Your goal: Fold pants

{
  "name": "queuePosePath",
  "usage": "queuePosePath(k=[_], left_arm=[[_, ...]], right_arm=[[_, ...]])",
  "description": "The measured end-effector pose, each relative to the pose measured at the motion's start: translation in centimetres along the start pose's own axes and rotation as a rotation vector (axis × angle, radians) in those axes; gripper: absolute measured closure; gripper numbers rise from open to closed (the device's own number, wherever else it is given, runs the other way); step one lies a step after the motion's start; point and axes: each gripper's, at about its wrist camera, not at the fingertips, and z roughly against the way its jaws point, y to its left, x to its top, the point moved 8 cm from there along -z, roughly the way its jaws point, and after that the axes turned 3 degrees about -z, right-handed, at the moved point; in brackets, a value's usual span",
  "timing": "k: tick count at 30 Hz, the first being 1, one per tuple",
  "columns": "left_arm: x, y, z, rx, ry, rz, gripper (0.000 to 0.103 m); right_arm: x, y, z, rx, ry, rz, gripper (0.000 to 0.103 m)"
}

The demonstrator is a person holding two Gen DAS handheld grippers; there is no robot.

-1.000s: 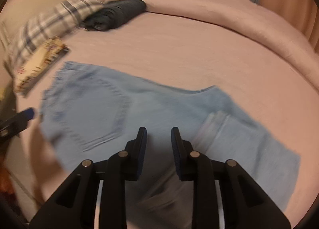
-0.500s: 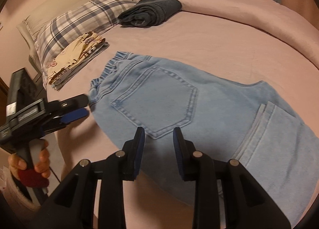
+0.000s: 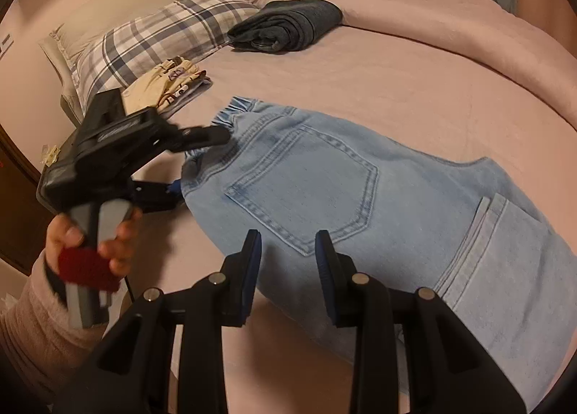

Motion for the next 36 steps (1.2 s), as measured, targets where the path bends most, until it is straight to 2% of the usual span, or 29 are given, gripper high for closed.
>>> queuePosePath(k=[2, 5, 6, 8, 11, 17, 22, 29, 32, 34, 36], left_arm=[[0.2, -0.1, -0.3, 0.007, -0.008, 0.003, 0.029], [-0.3, -0.9, -0.6, 0.019, 0.003, -0.073, 0.03], [-0.5, -0.9, -0.6, 0.029, 0.005, -0.093, 0.033], [-0.6, -0.6, -0.5, 0.03, 0.006, -0.088, 0.045], [-0.7, -0.3, 0.0, -0.011, 0.0, -0.051, 0.063], [-1.6, -3.1, 1.5, -0.011, -0.078, -0.133, 0.071], [-3.7, -8.4, 2.3, 0.013, -0.123, -0.353, 0.072], [-7.4, -13.5, 1.4, 0.063, -0.124, -0.59, 0.072], [-9.3, -15.1, 0.8, 0.095, -0.114, -0.705, 0.072], [-10.8, -16.2, 0.0, 0.114, -0.101, -0.778, 0.072], [-12.2, -17.0, -0.8, 0.133, -0.087, -0.84, 0.072]], right_arm=[[0.1, 0.1, 0.0, 0.003, 0.0, 0.0, 0.071], [0.0, 0.0, -0.1, -0.001, 0.001, 0.0, 0.071], [0.0, -0.1, -0.1, -0.004, 0.001, -0.002, 0.071], [-0.1, -0.3, -0.1, -0.005, 0.0, -0.01, 0.071], [-0.2, -1.0, -0.2, -0.01, 0.002, -0.03, 0.071], [-1.2, -3.1, -1.3, 0.018, 0.04, -0.162, 0.071], [-2.6, -4.1, -2.7, 0.01, 0.093, -0.221, 0.071], [-3.1, -5.5, -1.9, 0.078, 0.081, -0.36, 0.073], [-2.4, -7.3, 0.7, 0.091, 0.004, -0.438, 0.07], [-1.5, -8.6, 3.0, 0.161, -0.059, -0.522, 0.064], [-0.6, -9.5, 5.3, 0.238, -0.12, -0.592, 0.053]])
